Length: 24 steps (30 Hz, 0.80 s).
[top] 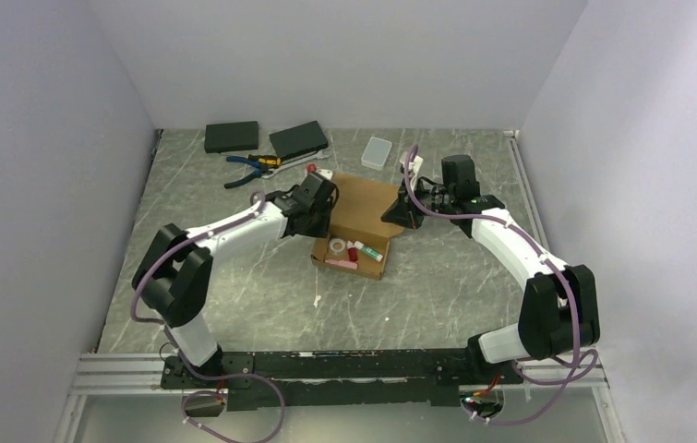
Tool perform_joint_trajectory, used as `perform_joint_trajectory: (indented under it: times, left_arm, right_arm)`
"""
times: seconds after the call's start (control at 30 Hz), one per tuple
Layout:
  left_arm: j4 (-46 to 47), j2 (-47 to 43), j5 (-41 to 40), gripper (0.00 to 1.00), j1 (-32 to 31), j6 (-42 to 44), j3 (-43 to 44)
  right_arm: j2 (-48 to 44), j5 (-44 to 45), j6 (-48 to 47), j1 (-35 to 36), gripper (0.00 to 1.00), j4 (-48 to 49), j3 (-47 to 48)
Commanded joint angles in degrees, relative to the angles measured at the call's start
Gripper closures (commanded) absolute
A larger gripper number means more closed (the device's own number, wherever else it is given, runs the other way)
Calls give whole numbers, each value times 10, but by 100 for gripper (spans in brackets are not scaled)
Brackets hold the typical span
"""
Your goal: Fold the paper box
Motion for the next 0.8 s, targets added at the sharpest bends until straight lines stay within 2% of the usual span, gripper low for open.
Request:
perform_joint_trajectory:
  times: [0.0,0.17,0.2,0.23,0.3,0.5,0.67,0.77]
  left_arm:
    - [20,-64,28,56,10,-3,-20]
    - [49,-100,65,55,39,-2,-51]
    - [98,-105,83,55,50,-5,-58]
    - [73,-107,101,55,60,-7,-67]
    - [88,-105,136,55,74,-5,-81]
    - [118,-48,227,55,93,6,-86]
    - [134,-17,258,56,103,5,-95]
    - [142,-4,272,61,112,4,-100]
  right_arm:
    - [-17,-8,-22,-7,86,-1,9]
    - [-19,4,-11,-16,81,9,6]
    - [-20,6,-7,-20,79,11,6]
    - [-19,6,-1,-24,77,15,4]
    - [-22,6,9,-33,76,25,-1]
    - [-16,-3,20,-41,75,29,-3]
    - [-12,-8,22,-41,75,30,-4]
    - [-10,-11,21,-42,75,28,-3]
